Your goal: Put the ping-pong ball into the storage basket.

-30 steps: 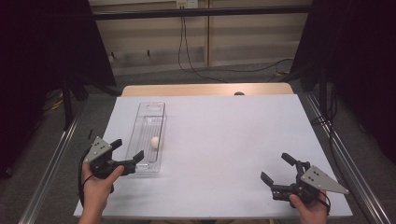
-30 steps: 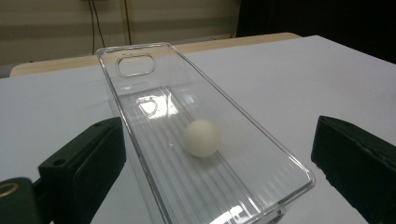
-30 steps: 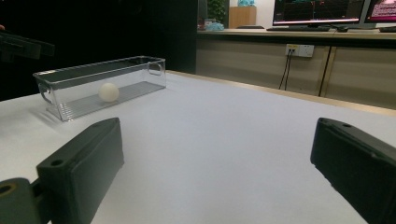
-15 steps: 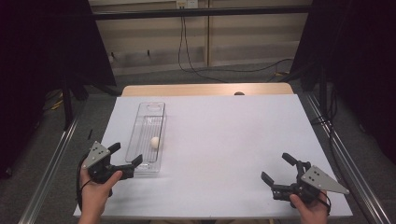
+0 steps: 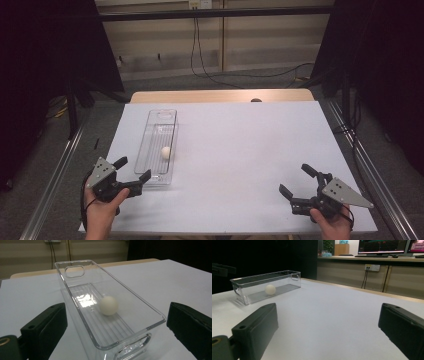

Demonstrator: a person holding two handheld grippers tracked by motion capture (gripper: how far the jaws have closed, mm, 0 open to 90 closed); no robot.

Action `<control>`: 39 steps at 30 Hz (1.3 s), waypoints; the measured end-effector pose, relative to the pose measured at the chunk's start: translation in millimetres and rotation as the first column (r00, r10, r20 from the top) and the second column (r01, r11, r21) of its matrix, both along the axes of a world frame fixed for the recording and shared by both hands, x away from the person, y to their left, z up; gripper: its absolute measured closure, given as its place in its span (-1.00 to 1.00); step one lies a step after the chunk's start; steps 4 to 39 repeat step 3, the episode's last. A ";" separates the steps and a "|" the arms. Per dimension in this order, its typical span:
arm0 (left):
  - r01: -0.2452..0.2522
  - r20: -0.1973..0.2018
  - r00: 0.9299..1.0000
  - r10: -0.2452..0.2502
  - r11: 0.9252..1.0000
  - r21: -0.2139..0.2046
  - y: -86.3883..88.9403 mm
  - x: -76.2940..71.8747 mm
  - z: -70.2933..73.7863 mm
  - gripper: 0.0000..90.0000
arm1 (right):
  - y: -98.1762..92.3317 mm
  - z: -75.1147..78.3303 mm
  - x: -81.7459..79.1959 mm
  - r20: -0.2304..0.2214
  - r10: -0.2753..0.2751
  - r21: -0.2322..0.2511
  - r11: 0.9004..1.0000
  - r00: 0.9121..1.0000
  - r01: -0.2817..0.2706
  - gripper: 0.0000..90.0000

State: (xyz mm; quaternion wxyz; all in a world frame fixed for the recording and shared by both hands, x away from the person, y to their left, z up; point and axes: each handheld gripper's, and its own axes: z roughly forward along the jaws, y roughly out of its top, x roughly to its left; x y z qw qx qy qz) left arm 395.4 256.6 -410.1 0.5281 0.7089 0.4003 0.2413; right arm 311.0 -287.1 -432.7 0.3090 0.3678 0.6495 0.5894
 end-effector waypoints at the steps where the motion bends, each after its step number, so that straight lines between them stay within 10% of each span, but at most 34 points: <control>1: 0.003 0.003 1.000 -0.003 1.000 -0.004 0.1 0.0 -0.3 -0.93 | 0.4 0.0 -0.1 -0.004 -0.007 0.007 1.000 1.000 0.007 -0.95; 39: 0.007 0.010 1.000 -0.007 1.000 0.008 1.2 -0.4 0.0 -0.93 | 0.3 -0.2 0.0 -0.007 -0.008 0.009 1.000 1.000 0.009 -0.95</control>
